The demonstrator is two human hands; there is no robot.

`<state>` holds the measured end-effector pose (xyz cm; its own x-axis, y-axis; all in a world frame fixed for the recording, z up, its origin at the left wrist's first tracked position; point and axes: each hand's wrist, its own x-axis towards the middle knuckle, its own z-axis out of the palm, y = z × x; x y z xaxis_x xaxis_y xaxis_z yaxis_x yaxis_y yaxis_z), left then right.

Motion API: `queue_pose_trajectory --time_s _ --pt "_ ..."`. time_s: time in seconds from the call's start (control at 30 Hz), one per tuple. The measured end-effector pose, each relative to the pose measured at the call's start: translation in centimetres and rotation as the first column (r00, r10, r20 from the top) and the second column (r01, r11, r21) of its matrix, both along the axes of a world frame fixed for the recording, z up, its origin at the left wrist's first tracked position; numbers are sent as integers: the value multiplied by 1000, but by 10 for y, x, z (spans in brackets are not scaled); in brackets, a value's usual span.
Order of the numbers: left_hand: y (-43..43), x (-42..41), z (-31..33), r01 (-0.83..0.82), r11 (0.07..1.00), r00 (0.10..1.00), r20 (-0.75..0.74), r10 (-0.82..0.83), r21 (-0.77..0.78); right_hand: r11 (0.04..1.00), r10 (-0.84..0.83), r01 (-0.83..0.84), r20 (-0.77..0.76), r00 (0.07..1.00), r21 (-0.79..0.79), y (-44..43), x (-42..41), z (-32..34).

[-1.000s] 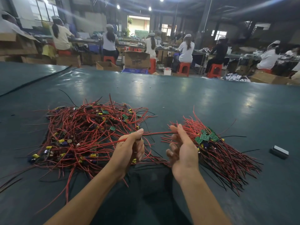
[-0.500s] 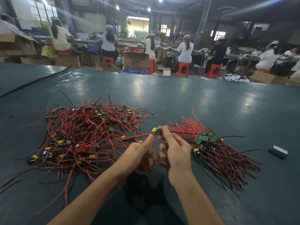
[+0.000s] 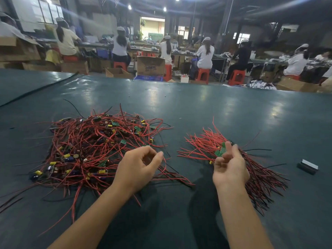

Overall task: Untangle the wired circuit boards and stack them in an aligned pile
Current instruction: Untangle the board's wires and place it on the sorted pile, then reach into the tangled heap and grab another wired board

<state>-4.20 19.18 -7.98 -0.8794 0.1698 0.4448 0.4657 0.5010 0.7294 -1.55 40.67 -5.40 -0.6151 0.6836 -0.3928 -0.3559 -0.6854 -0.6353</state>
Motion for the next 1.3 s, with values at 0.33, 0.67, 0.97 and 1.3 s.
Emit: queue_pose_trajectory --time_s 0.33,0.67,0.97,1.3 --pt "-4 -11 -20 -47 878 997 33 71 -476 999 16 -17 28 999 34 -8 3 4" --pt "-31 -18 0 397 815 912 276 -302 -421 988 149 -148 -26 988 49 -15 9 5" --pt "-33 -21 1 281 893 959 79 -271 -351 953 261 -263 34 965 150 -34 7 2" --pt "-11 -4 16 35 931 967 -246 60 363 626 509 -480 144 849 614 -62 11 -1"
